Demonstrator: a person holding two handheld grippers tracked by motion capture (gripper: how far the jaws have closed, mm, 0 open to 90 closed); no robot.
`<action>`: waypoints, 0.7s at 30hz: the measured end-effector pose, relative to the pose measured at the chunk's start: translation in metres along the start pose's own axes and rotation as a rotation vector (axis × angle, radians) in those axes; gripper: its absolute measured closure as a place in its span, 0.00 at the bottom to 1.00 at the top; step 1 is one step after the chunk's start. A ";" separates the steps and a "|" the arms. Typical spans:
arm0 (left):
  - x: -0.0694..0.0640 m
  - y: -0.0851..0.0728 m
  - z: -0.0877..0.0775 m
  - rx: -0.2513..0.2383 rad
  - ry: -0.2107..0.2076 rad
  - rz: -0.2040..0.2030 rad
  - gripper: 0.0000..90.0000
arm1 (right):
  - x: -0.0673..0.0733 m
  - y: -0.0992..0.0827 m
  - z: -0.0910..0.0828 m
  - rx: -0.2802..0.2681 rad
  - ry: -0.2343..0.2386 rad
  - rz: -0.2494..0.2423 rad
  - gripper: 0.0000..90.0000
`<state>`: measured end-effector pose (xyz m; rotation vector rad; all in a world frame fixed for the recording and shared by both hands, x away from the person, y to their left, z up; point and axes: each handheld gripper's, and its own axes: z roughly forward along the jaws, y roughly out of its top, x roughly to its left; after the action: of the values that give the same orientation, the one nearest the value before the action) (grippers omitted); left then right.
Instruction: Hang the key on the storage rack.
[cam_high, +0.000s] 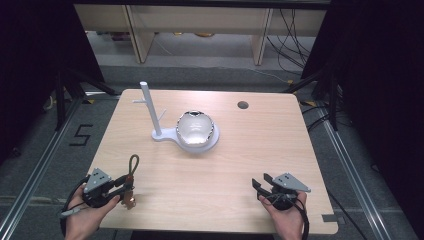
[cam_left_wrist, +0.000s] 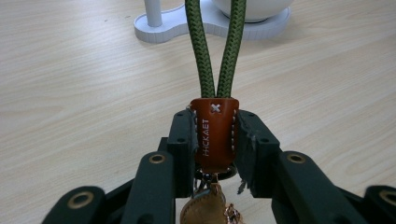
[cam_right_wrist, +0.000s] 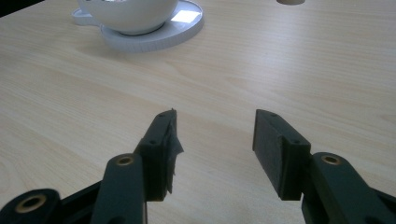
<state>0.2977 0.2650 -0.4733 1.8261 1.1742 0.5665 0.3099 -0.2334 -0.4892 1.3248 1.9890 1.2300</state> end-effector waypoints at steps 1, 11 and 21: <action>0.000 0.001 -0.001 0.007 0.008 0.004 0.76 | 0.000 0.000 0.000 -0.001 0.001 0.000 0.56; 0.000 0.001 -0.003 -0.075 0.019 -0.019 0.76 | 0.000 0.000 0.000 0.010 0.019 0.001 0.56; 0.001 0.005 -0.003 -0.117 0.027 -0.016 0.76 | 0.001 -0.001 0.001 -0.004 0.000 -0.008 0.56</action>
<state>0.2978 0.2663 -0.4678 1.7130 1.1486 0.6386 0.3100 -0.2322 -0.4909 1.3136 1.9887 1.2305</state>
